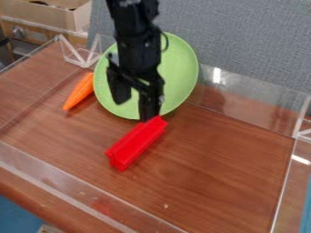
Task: Move the red object from the green plate to the table
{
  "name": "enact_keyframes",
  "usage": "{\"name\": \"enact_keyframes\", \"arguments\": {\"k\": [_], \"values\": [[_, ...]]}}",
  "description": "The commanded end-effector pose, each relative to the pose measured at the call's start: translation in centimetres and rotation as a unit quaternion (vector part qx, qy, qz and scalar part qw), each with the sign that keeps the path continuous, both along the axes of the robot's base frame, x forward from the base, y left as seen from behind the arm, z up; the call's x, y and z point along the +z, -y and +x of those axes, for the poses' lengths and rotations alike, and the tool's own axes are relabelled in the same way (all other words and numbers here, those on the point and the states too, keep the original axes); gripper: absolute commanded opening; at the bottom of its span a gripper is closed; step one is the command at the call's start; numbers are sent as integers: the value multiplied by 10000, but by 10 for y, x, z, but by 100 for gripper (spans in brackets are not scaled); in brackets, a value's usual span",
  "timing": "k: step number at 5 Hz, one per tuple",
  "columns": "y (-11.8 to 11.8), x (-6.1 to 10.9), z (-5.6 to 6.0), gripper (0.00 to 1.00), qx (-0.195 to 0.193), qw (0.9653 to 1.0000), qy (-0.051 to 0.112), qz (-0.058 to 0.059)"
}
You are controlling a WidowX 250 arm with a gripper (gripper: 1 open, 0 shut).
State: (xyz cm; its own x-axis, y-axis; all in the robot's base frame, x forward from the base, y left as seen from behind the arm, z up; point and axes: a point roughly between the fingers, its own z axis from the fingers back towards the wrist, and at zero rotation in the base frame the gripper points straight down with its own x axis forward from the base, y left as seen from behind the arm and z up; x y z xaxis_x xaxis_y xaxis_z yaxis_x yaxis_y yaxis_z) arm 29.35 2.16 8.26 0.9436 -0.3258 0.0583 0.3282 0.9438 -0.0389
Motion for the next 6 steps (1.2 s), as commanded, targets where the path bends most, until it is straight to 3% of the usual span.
{"name": "enact_keyframes", "arguments": {"k": [1, 2, 3, 4, 6], "values": [[1, -13, 6, 100, -215, 9997, 69, 30], [4, -37, -1, 100, -546, 9985, -65, 49], [3, -50, -4, 100, -734, 9973, -82, 21], [5, -52, 2, 0, -535, 9985, -63, 21], [11, -50, 8, 0, 150, 9999, 66, -21]]}}
